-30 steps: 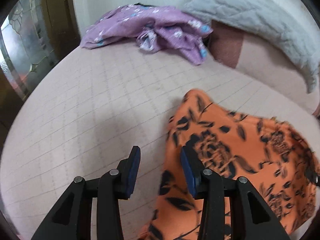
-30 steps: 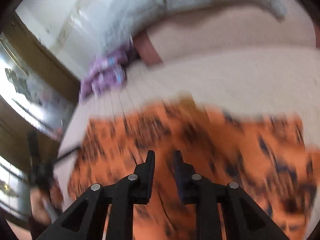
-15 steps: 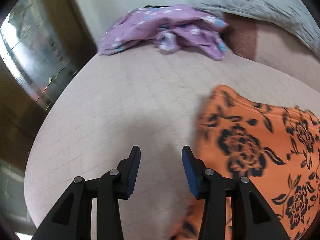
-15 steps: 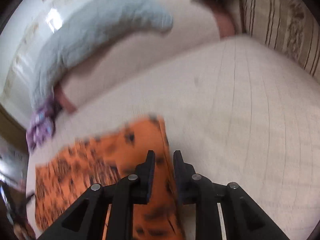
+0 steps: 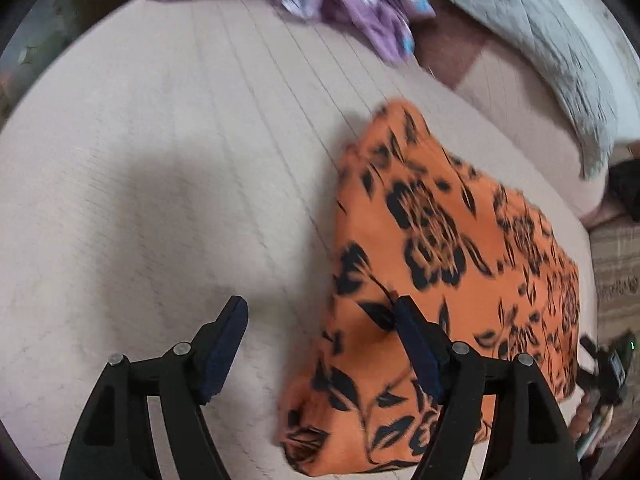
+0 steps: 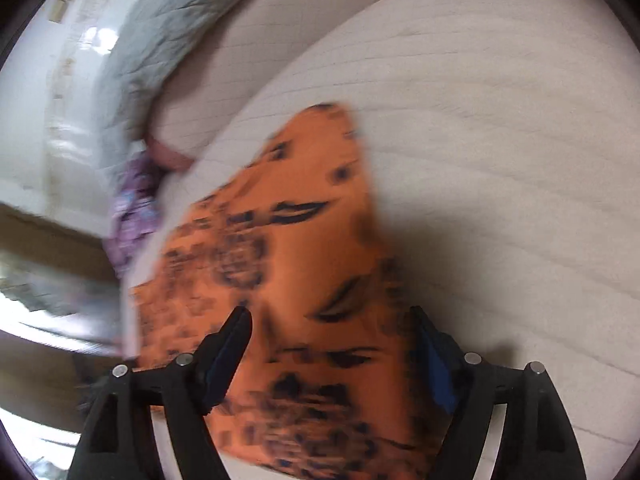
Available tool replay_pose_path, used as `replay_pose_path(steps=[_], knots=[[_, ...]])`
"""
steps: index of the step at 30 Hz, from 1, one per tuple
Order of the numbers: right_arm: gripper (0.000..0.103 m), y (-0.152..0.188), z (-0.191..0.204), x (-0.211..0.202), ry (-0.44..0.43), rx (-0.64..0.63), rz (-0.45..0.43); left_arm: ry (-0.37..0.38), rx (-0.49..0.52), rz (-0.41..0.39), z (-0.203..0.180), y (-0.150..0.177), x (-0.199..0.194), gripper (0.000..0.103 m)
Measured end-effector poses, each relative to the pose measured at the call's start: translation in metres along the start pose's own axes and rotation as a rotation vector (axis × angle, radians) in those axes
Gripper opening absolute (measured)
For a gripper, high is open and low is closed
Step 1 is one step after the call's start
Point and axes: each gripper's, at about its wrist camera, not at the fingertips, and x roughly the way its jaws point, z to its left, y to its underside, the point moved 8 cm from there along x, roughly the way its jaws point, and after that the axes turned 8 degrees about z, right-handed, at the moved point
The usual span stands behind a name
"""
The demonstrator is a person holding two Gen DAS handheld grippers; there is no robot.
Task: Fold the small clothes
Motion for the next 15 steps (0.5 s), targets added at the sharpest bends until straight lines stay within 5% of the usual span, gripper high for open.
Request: replay_pose_path(steps=[3, 4, 5, 6, 9, 15], knots=[[0.079, 0.002, 0.016, 0.021, 0.054, -0.074, 0.007, 0.033, 0.044, -0.006, -0.018, 0.004, 0.003, 0.07], [0.071, 0.003, 0.021, 0.024, 0.079, -0.105, -0.001, 0.063, 0.056, -0.008, -0.026, 0.005, 0.004, 0.058], [0.048, 0.003, 0.027, 0.028, 0.086, -0.126, -0.001, 0.062, 0.055, -0.001, -0.029, 0.005, 0.007, 0.041], [0.036, 0.004, 0.03, 0.032, 0.098, -0.139, 0.002, 0.034, 0.055, -0.011, -0.031, 0.005, 0.007, 0.037], [0.029, 0.007, 0.033, 0.034, 0.14, -0.182, -0.008, -0.019, 0.079, -0.061, -0.039, 0.005, 0.002, 0.017], [0.024, 0.011, 0.059, -0.002, 0.101, -0.225, -0.101, 0.099, 0.082, -0.172, -0.06, 0.01, -0.045, 0.014]])
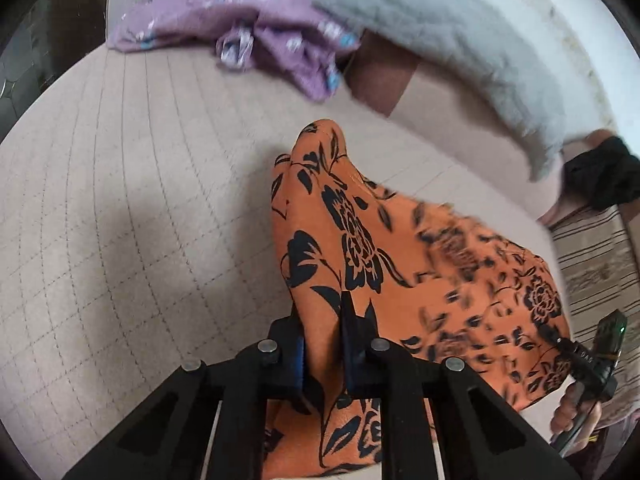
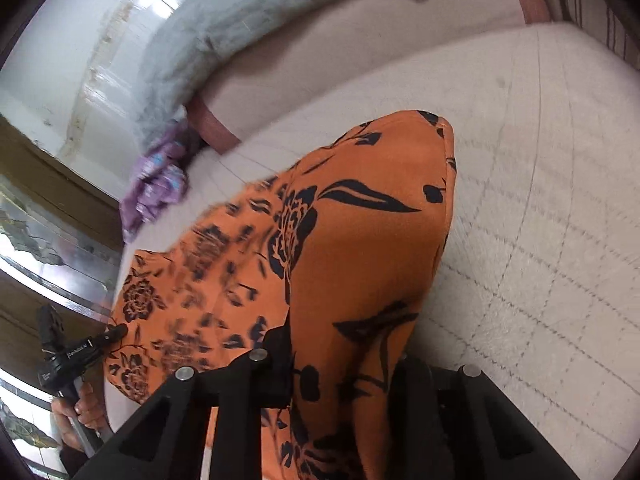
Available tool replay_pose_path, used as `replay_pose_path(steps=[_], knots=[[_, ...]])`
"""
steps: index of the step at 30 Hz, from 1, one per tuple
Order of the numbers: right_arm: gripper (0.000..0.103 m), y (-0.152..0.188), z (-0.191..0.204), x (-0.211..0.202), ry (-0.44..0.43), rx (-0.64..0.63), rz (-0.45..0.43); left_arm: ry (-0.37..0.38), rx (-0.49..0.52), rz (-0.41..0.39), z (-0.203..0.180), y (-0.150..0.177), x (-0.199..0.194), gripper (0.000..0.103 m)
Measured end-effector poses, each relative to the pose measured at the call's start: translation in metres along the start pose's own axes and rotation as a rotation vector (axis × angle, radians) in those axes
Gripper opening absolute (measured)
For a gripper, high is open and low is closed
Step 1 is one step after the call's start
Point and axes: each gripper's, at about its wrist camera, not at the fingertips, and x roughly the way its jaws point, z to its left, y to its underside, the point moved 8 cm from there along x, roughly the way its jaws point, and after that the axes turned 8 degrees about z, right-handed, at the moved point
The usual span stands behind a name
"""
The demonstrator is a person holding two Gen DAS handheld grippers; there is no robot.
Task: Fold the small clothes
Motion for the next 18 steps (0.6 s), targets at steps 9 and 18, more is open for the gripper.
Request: replay_pose_path(steps=[9, 18], knots=[[0.023, 0.053, 0.013, -0.067, -0.066, 0.009, -0.069, 0.026, -0.036, -0.02, 0.022, 0.056, -0.054, 0.014], [0.058, 0.081, -0.06, -0.066, 0.097, 0.208, -0.009, -0.258, -0.046, -0.112, 0.07, 0.089, -0.083, 0.037]])
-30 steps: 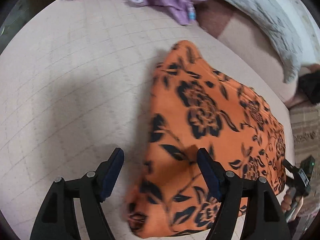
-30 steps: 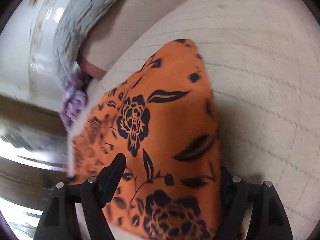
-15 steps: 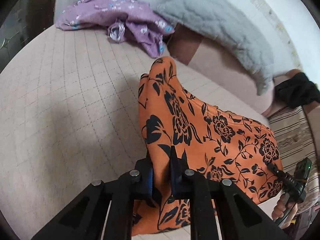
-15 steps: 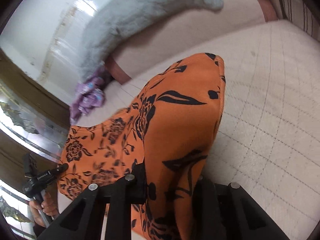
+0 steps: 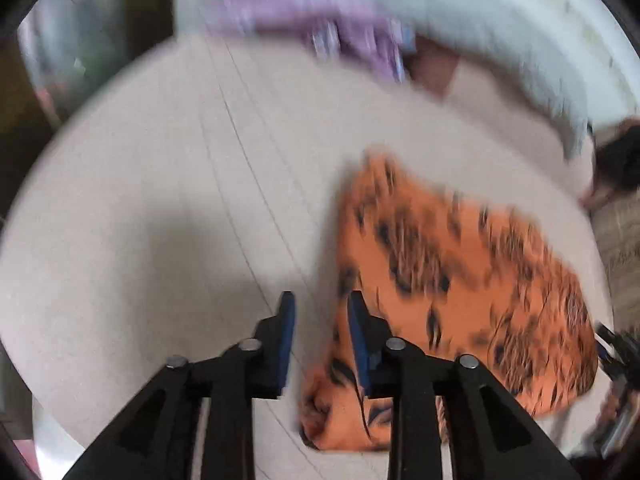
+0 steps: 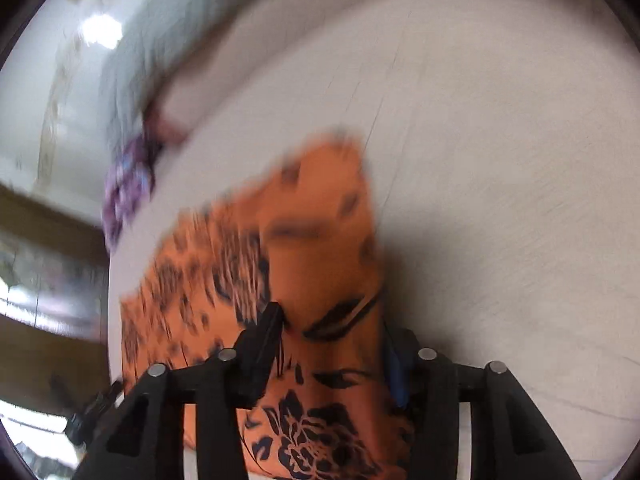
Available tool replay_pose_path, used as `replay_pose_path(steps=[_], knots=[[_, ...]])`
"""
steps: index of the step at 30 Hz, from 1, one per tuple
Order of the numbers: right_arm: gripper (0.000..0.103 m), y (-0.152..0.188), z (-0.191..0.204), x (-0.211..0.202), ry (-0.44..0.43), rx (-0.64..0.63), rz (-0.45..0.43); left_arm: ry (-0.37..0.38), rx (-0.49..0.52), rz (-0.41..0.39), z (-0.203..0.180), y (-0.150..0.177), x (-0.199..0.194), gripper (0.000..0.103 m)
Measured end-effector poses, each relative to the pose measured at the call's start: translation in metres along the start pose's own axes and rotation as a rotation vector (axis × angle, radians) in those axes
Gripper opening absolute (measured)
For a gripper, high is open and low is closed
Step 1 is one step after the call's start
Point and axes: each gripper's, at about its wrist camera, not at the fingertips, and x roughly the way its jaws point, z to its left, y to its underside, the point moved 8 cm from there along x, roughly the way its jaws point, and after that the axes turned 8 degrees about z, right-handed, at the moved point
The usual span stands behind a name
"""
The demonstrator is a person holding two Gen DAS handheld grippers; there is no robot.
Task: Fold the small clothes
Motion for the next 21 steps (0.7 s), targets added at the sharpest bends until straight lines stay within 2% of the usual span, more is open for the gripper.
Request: replay_pose_path(steps=[1, 2, 3, 5, 6, 7, 8, 10, 13, 15, 16, 17, 18, 20, 21], knots=[[0.062, -0.007, 0.003, -0.02, 0.016, -0.02, -0.093, -0.031, 0.006, -0.046, 0.0, -0.005, -0.008, 0.041], [0.062, -0.013, 0.009, -0.037, 0.02, -0.054, -0.178, -0.068, 0.031, -0.097, -0.003, -0.012, -0.018, 0.049], [0.062, -0.018, 0.018, -0.045, 0.011, -0.087, -0.219, -0.084, 0.067, -0.135, -0.013, -0.02, -0.022, 0.049], [0.061, -0.021, 0.039, -0.046, 0.001, -0.151, -0.245, -0.098, 0.134, -0.168, -0.037, -0.03, -0.019, 0.054], [0.06, -0.023, 0.046, -0.041, 0.016, -0.173, -0.247, -0.105, 0.159, -0.169, -0.046, -0.033, -0.014, 0.062], [0.056, -0.026, 0.057, -0.029, 0.031, -0.196, -0.232, -0.116, 0.193, -0.165, -0.059, -0.038, -0.006, 0.066], [0.045, -0.028, 0.063, -0.019, 0.031, -0.203, -0.208, -0.131, 0.225, -0.158, -0.073, -0.043, 0.006, 0.068], [0.036, -0.033, 0.072, 0.007, 0.047, -0.203, -0.137, -0.162, 0.253, -0.111, -0.09, -0.05, 0.033, 0.068], [0.036, -0.046, 0.079, 0.046, 0.093, -0.193, -0.089, -0.166, 0.245, 0.01, -0.091, -0.043, 0.076, 0.074], [0.037, -0.052, 0.072, 0.065, 0.107, -0.168, -0.048, -0.204, 0.212, 0.119, -0.08, -0.038, 0.106, 0.075], [0.037, -0.054, 0.068, 0.078, 0.118, -0.16, -0.022, -0.211, 0.209, 0.149, -0.076, -0.035, 0.116, 0.079], [0.037, -0.056, 0.065, 0.094, 0.131, -0.166, 0.005, -0.21, 0.19, 0.144, -0.07, -0.036, 0.12, 0.091], [0.037, -0.057, 0.065, 0.101, 0.133, -0.18, 0.002, -0.216, 0.164, 0.143, -0.064, -0.037, 0.12, 0.097], [0.038, -0.058, 0.069, 0.101, 0.15, -0.208, -0.009, -0.165, 0.1, 0.183, -0.056, -0.036, 0.118, 0.097], [0.038, -0.057, 0.072, 0.1, 0.151, -0.209, -0.005, -0.157, 0.091, 0.176, -0.054, -0.036, 0.114, 0.096]])
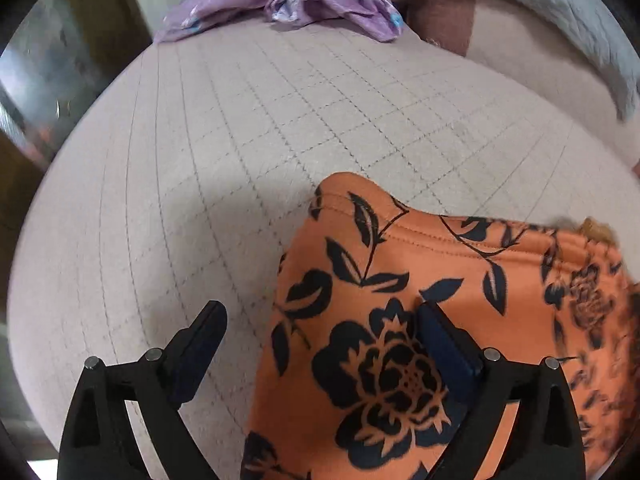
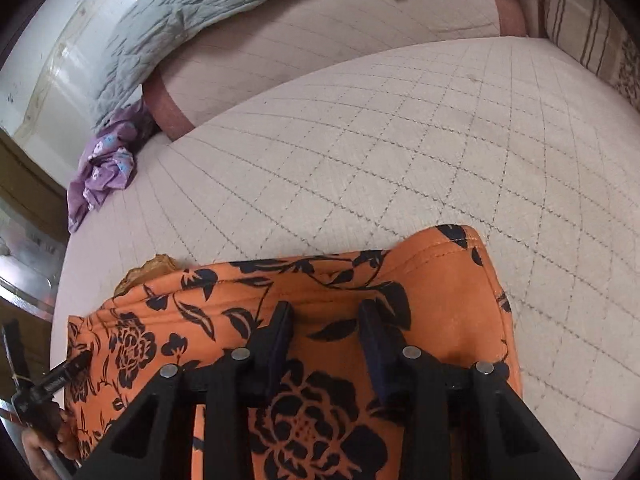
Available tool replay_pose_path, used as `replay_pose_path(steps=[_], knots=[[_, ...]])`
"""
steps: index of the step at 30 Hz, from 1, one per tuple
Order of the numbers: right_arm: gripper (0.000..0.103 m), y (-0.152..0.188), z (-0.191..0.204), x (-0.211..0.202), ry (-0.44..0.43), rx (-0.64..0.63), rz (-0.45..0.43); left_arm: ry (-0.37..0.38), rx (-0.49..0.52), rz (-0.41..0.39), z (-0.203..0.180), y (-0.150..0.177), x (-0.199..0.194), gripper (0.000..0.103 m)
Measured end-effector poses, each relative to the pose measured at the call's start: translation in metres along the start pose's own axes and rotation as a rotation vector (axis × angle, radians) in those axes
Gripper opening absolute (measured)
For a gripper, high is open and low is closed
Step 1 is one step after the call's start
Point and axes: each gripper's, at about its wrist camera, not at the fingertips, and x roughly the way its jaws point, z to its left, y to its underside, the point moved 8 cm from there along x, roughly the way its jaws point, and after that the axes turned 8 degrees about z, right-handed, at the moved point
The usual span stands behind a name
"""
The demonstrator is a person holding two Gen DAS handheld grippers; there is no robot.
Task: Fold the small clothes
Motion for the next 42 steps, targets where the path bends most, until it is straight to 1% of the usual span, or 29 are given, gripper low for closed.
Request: replay_pose_path(steps=[3, 4, 7, 8, 10, 11, 12, 13, 14, 16, 17, 20, 21, 22, 23, 24, 25, 26, 28, 29, 31, 32, 34, 35, 37, 39, 40, 41, 42], knots=[[0.04, 0.007, 0.008, -0.019, -0.063, 0.0, -0.017, -0.086, 0.044, -0.075, 0.005, 0.004, -0.023, 0.096], [0.04, 0.011, 0.013, -0.029, -0.088, -0.008, -0.022, -0.084, 0.069, -0.101, 0.003, 0.01, -0.034, 0.096], [0.04, 0.035, 0.02, -0.053, -0.123, -0.05, -0.028, -0.015, 0.099, -0.131, -0.004, 0.033, -0.057, 0.096], [0.04, 0.047, 0.023, -0.062, -0.121, -0.074, -0.025, 0.011, 0.109, -0.127, -0.004, 0.047, -0.064, 0.096], [0.04, 0.066, 0.029, -0.065, -0.11, -0.109, -0.019, 0.01, 0.113, -0.11, -0.002, 0.067, -0.065, 0.096], [0.04, 0.073, 0.028, -0.063, -0.102, -0.116, -0.009, -0.015, 0.114, -0.091, -0.001, 0.072, -0.06, 0.096], [0.04, 0.085, 0.024, -0.055, -0.08, -0.118, 0.025, -0.038, 0.118, -0.069, -0.003, 0.073, -0.052, 0.096], [0.04, 0.093, 0.018, -0.044, -0.058, -0.112, 0.069, -0.081, 0.133, -0.006, 0.0, 0.081, -0.035, 0.096], [0.04, 0.105, 0.011, -0.031, -0.045, -0.097, 0.111, -0.08, 0.134, 0.017, -0.003, 0.08, -0.026, 0.097], [0.039, 0.108, 0.012, -0.041, -0.051, -0.102, 0.057, -0.052, 0.099, -0.006, 0.0, 0.083, -0.035, 0.097], [0.039, 0.112, 0.013, -0.05, -0.054, -0.104, 0.054, -0.054, 0.089, -0.042, 0.003, 0.085, -0.048, 0.096], [0.039, 0.128, 0.014, -0.076, -0.11, -0.095, -0.008, -0.074, 0.062, -0.157, 0.011, 0.093, -0.077, 0.096], [0.039, 0.134, 0.012, -0.081, -0.117, -0.091, -0.019, -0.066, 0.064, -0.173, 0.011, 0.1, -0.082, 0.096], [0.04, 0.14, 0.012, -0.084, -0.127, -0.089, -0.027, -0.064, 0.081, -0.171, 0.009, 0.108, -0.08, 0.096], [0.04, 0.148, 0.012, -0.085, -0.138, -0.092, -0.025, -0.087, 0.101, -0.136, 0.006, 0.117, -0.072, 0.096], [0.04, 0.157, 0.013, -0.079, -0.131, -0.101, 0.001, -0.117, 0.123, -0.083, 0.007, 0.128, -0.059, 0.097], [0.04, 0.161, 0.012, -0.069, -0.105, -0.112, 0.039, -0.127, 0.134, -0.051, 0.009, 0.128, -0.05, 0.097], [0.04, 0.167, 0.013, -0.059, -0.067, -0.139, 0.068, -0.107, 0.117, -0.054, 0.011, 0.129, -0.048, 0.097], [0.04, 0.167, 0.017, -0.062, -0.041, -0.168, 0.046, -0.079, 0.097, -0.065, 0.012, 0.128, -0.056, 0.097], [0.041, 0.166, 0.019, -0.068, -0.07, -0.153, 0.042, -0.076, 0.099, -0.088, 0.013, 0.129, -0.062, 0.097], [0.041, 0.165, 0.02, -0.079, -0.133, -0.122, 0.023, -0.11, 0.1, -0.13, 0.014, 0.133, -0.07, 0.097], [0.041, 0.165, 0.022, -0.081, -0.138, -0.12, 0.012, -0.109, 0.105, -0.15, 0.012, 0.136, -0.076, 0.097], [0.04, 0.163, 0.034, -0.089, -0.152, -0.156, -0.037, -0.104, 0.12, -0.184, 0.006, 0.137, -0.083, 0.097], [0.04, 0.163, 0.045, -0.092, -0.167, -0.177, -0.054, -0.117, 0.139, -0.213, 0.0, 0.137, -0.088, 0.097], [0.04, 0.165, 0.064, -0.092, -0.197, -0.221, -0.073, -0.148, 0.164, -0.239, -0.009, 0.131, -0.088, 0.097], [0.04, 0.168, 0.073, -0.082, -0.188, -0.244, -0.045, -0.169, 0.196, -0.228, -0.018, 0.131, -0.08, 0.097], [0.04, 0.17, 0.077, -0.07, -0.172, -0.25, -0.006, -0.179, 0.208, -0.208, -0.02, 0.132, -0.071, 0.097], [0.042, 0.176, 0.078, -0.053, -0.145, -0.254, 0.061, -0.192, 0.212, -0.192, -0.022, 0.132, -0.062, 0.097], [0.042, 0.179, 0.078, -0.039, -0.108, -0.262, 0.089, -0.196, 0.21, -0.2, -0.023, 0.131, -0.059, 0.097]])
